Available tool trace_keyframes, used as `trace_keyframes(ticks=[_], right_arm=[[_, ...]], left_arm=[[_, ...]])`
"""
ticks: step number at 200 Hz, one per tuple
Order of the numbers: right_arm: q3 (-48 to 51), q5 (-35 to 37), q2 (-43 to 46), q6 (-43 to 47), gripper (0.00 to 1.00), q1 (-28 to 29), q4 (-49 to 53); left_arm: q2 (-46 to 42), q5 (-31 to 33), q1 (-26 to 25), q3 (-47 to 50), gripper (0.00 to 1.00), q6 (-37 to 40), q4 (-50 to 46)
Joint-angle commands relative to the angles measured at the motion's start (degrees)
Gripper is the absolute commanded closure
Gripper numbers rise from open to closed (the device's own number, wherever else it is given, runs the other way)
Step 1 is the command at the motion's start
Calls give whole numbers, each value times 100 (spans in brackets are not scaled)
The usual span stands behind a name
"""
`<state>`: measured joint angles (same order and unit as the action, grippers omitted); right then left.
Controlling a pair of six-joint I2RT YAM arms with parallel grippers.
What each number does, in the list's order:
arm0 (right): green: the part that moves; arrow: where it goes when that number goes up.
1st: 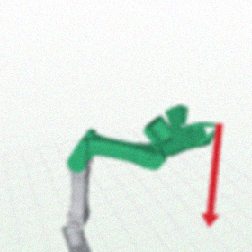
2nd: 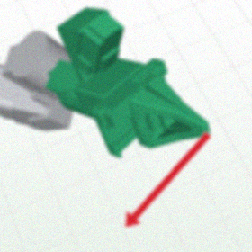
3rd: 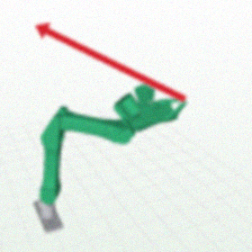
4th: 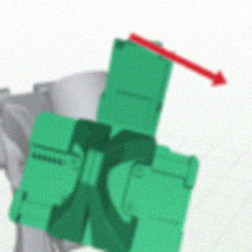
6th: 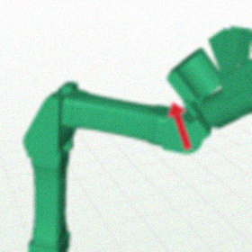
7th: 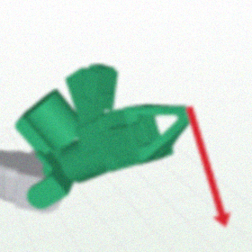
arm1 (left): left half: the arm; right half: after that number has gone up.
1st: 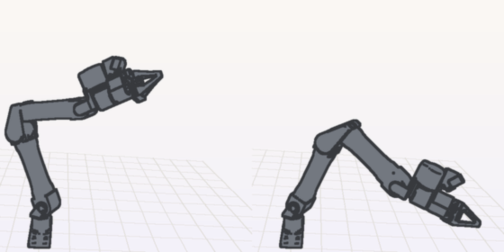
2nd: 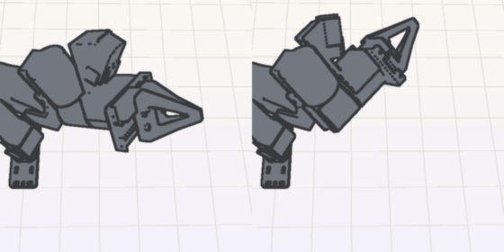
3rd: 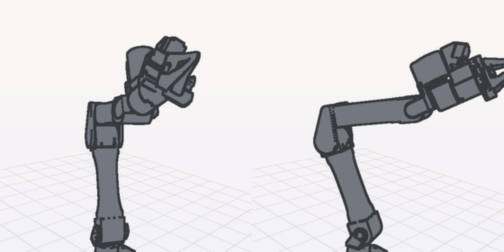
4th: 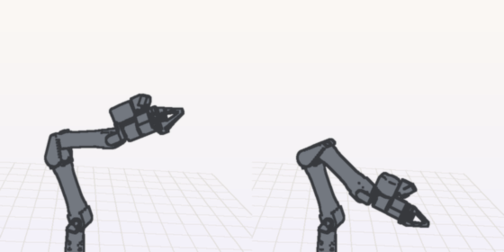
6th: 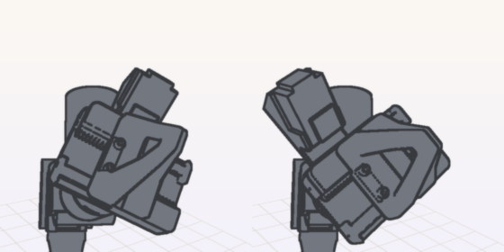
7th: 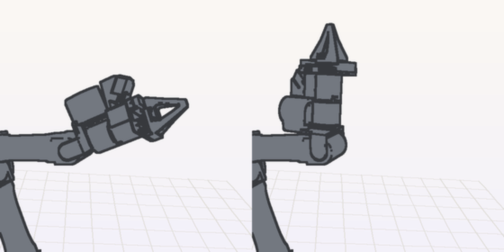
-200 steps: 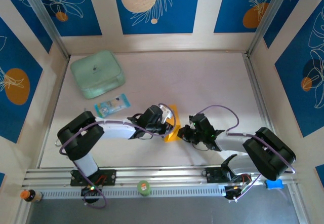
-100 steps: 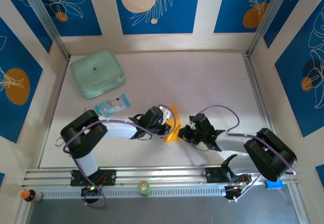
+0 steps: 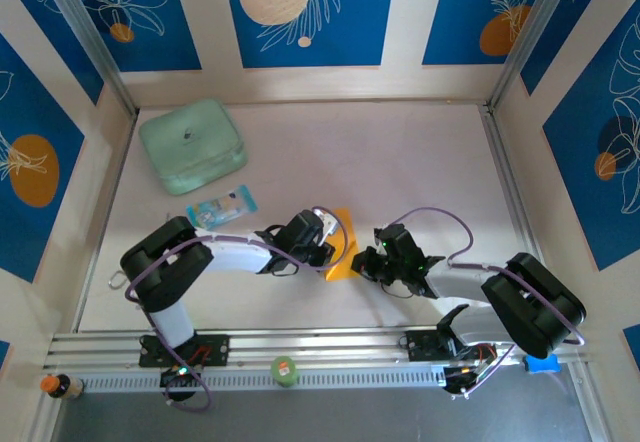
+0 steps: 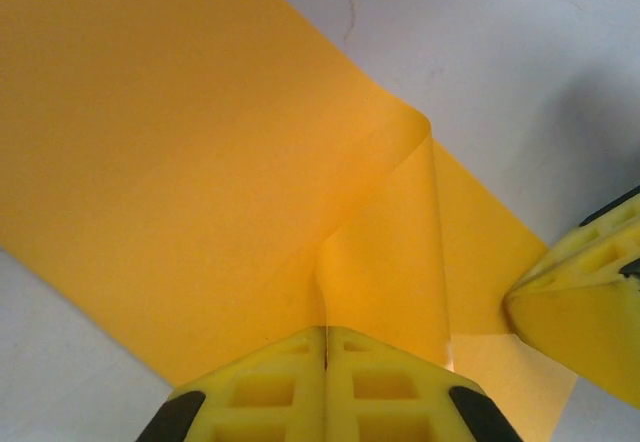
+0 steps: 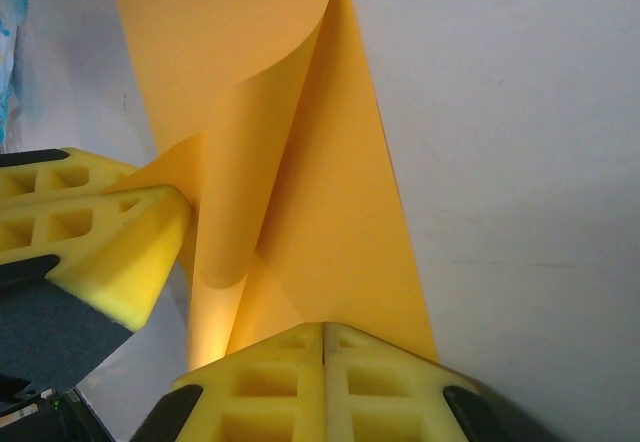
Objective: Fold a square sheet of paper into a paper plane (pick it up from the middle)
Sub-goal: Fold the triangle a second time at the center of the table.
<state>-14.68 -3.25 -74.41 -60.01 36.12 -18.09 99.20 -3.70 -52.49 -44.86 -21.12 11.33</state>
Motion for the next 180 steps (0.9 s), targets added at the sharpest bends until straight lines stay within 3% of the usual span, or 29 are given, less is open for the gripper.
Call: trace_keyframes(ticks=[1, 180], right_arm=[[0, 46, -30, 103, 100, -37, 507], [-26, 22, -59, 112, 100, -48, 522]], left_arm=[[56, 149, 54, -146, 96, 98, -123], [59, 309, 53, -119, 96, 73, -307]])
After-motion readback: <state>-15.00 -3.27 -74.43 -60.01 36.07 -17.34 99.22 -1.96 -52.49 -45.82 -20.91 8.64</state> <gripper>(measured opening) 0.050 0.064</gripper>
